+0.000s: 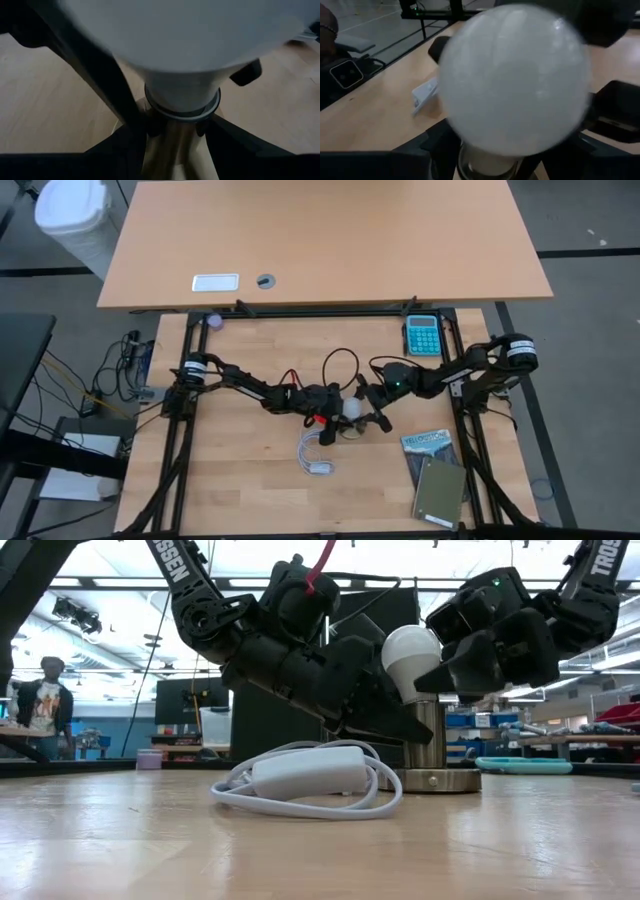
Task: Screw lightbulb
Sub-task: Insert the lightbulb into the desk lamp
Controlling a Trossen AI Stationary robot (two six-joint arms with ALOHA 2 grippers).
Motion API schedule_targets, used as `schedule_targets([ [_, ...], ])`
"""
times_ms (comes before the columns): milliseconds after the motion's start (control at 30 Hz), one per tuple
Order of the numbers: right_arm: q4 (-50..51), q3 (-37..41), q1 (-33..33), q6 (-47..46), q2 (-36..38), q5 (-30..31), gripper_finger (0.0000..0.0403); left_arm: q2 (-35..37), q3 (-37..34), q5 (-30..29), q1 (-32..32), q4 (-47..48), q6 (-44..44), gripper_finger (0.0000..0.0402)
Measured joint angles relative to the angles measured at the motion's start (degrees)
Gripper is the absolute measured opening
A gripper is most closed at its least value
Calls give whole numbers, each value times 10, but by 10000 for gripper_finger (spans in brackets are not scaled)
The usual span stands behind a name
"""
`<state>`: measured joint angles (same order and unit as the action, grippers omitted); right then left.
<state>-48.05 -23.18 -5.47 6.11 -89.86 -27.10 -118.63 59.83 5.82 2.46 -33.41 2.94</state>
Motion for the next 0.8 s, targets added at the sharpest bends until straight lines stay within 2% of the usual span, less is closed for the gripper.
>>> schedule_targets([
  [300, 2, 0, -3, -16, 0, -2, 198, 0, 0, -4, 0, 0, 0, 188],
  [433, 4, 0, 2, -24, 0, 7, 176, 0, 0, -29, 0, 2, 5, 188],
  [800, -6, 24, 34, -30, 12, 140, 167, 2, 1, -119, 4, 14, 37, 188],
])
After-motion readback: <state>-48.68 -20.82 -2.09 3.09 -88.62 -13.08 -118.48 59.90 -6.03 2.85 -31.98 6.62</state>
